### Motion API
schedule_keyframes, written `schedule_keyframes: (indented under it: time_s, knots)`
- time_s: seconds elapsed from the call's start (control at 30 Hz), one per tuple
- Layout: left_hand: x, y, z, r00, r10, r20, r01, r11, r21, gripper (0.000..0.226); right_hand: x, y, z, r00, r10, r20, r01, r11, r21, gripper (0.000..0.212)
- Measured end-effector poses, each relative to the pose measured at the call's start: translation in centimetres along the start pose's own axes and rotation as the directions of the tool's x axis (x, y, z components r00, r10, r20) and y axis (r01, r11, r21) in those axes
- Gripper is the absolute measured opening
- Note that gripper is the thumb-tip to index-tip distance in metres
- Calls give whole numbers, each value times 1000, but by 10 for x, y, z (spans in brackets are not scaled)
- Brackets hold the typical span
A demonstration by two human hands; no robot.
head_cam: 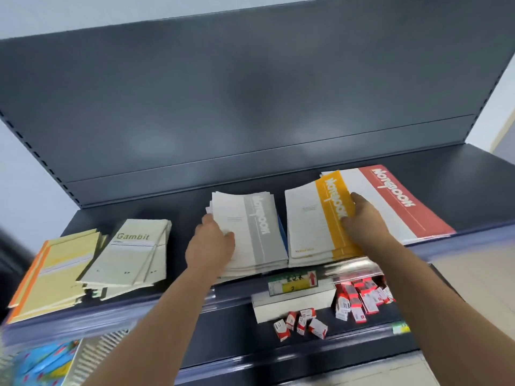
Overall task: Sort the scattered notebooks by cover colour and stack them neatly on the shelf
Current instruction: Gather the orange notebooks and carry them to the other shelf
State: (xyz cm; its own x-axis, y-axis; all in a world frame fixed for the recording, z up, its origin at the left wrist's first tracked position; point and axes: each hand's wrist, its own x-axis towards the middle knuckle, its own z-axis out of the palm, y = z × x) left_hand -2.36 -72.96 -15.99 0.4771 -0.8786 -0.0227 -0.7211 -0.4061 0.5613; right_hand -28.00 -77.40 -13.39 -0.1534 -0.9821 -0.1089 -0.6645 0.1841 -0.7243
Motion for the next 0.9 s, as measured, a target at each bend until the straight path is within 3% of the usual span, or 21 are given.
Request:
schedule_keyframes:
  time_s: [0.1,0.17,0.23,0.33,0.43,0.6,0.9]
  knots:
    - [-2,11,3,999,-43,-9,44,990,137,48,21,0,7,995,-38,97,57,977,-207,43]
    - [-3,21,4,998,-42,-50,52,976,212,51,27,1,13,987,-23,159,73,946,-315,50]
    - [-4,31,8,995,60,-78,-31,944,330,55,29,2,18,984,-42,172,115,891,-439,52]
    - [-8,49,19,971,235,41,-234,907,349,42,30,5,25,962,-180,206,271,729,-629,48]
    - [-17,69,34,930,302,209,-356,883,307,41,32,11,28,917,-209,338,386,674,-629,49]
    - [-23,88,52,843,291,453,-484,777,401,70,39,15,22,887,-205,413,444,623,-644,54]
    - [-20,105,70,878,184,443,-400,789,466,84,55,22,6,873,-200,445,474,560,-679,51]
